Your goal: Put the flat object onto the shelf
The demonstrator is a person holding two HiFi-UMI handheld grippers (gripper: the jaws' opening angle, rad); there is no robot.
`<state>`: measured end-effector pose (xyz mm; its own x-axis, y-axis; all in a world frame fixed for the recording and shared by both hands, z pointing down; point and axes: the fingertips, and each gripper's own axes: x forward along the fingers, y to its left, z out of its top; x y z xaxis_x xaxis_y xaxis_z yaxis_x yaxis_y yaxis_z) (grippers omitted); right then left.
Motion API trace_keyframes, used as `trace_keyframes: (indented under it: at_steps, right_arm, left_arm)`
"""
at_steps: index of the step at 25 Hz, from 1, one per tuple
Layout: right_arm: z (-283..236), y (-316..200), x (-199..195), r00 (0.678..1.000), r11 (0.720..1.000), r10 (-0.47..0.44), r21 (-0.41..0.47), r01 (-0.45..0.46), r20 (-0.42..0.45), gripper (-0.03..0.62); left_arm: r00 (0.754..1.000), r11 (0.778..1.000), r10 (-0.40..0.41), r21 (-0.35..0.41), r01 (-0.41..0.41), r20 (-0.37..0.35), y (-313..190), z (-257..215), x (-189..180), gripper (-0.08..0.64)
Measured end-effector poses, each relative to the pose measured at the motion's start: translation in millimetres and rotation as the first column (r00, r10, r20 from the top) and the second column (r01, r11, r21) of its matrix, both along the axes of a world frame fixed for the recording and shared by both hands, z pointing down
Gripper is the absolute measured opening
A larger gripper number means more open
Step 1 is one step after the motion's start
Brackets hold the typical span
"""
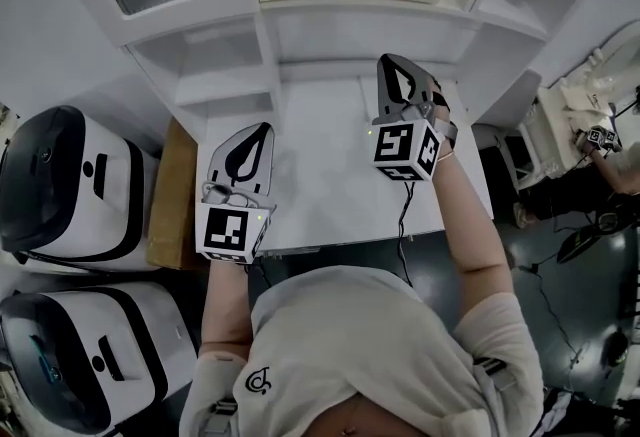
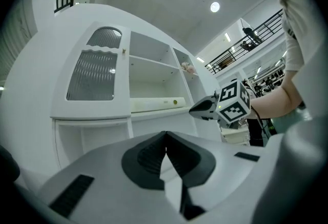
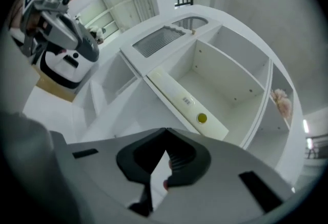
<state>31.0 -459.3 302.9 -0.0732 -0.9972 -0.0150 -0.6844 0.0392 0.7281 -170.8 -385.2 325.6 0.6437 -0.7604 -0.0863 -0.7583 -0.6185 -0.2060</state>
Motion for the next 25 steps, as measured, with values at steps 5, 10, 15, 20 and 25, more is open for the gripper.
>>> trace_keyframes:
  at_steps: [5,10,15,20,25]
  right_arm:
    - [9,31,-8,0.969,0.998,-0.065,-0.011,0.07,0.24,0.008]
    - [23,61,-16,0.863,0.984,-0.143,-0.024,0.177,0.485,0.006]
    - [51,84,-26,0.811,0.973,-0.16,-0.049,0.226,0.563,0.006]
    - [65,98,-31,0.774,0.963,-0.181,-0.052,0.266,0.607,0.006]
    - [57,105,-41,0.765,0.951,-0.24,-0.014,0.309,0.597,0.005]
  left_arm:
    - [1.0,1.0,0.021,0.001,-0.021,-0.007,7,-3,6,0.012]
    - [0.997,0.999,0.038,-0.032,-0.04,-0.073,9,-7,6,0.012]
    - [0.999,0.999,0.023,-0.03,-0.024,-0.031,12,-2,7,0.012]
    - [0.999,0.998,0.024,-0.05,-0.026,-0.025,17,6,10,0.012]
    - [0.999,0.998,0.028,-0.058,-0.028,-0.018,19,8,8,0.012]
